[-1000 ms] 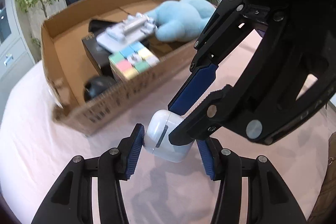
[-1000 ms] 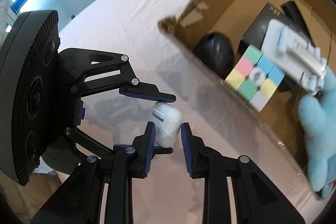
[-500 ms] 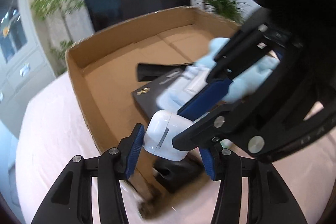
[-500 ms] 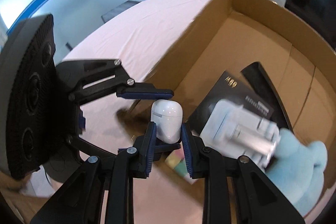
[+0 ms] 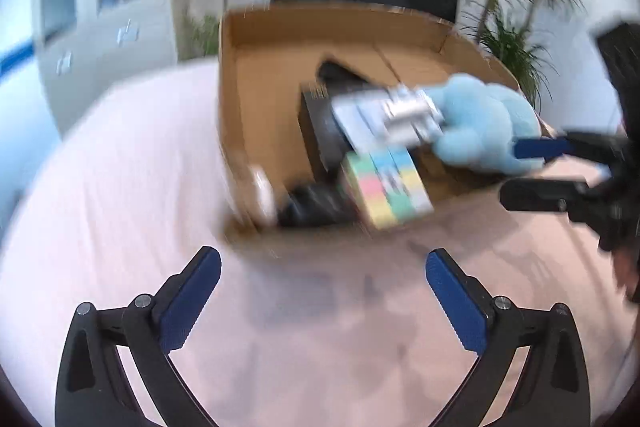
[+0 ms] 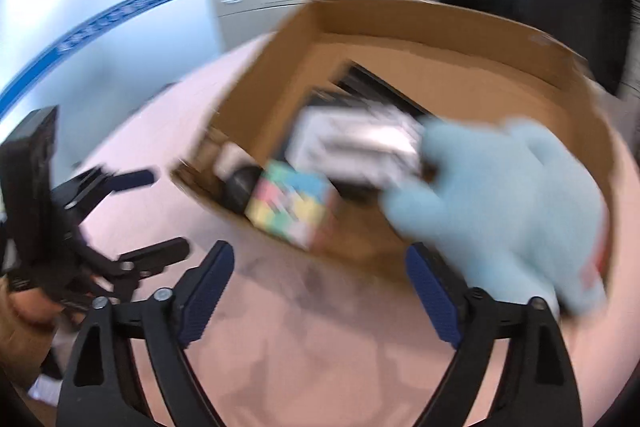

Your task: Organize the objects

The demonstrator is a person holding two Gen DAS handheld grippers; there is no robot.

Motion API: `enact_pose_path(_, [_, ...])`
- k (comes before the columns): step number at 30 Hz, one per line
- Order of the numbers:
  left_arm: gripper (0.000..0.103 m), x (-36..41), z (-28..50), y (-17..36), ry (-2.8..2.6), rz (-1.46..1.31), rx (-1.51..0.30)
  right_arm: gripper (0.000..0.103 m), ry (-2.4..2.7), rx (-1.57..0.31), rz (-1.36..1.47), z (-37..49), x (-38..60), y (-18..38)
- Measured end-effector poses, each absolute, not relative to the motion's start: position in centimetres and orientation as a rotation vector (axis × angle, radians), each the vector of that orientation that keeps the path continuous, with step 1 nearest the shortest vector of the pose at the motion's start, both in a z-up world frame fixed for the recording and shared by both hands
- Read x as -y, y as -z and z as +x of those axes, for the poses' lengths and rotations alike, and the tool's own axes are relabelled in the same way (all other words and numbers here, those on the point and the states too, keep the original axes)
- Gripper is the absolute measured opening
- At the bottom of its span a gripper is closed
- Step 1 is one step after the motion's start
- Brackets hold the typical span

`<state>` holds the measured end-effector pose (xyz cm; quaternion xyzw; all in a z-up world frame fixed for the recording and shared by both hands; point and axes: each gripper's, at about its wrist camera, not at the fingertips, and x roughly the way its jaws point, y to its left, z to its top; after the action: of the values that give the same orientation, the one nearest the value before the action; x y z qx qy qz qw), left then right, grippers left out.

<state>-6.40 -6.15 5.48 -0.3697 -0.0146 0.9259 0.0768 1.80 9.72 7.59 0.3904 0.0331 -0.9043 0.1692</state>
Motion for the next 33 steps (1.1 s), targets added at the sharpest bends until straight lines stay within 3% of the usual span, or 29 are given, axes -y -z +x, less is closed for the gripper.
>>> enact_pose_path(2, [0.103,4.7,-4.8,-3.8,-2.795,-1.157,0.125,0.102,2.687,-0.026,1.126,3.6,-11.0,-6.2])
enact_pose_path(8, [0.103,1.5,-3.7,0.6,-2.808,-1.393,0.19,0.102,2.88,0.062,1.395,4.9,-16.1,0.0])
enact_pose_path(11, [0.103,0.1,-3.2,0.9,-2.844,-1.423,0.114,0.102,2.883,0.05,1.453,5.1,-16.3,1.7])
enact_pose_path(15, [0.103,-1.1,-2.9,1.3,-2.867,-1.454,0.077,0.102,2.876,-0.018,1.446,4.7,-15.9,1.3])
enact_pose_path(33, [0.103,-0.9,-2.5,1.4,-2.864,-1.46,0.099,0.102,2.872,0.023,1.453,3.2,-17.0,1.2])
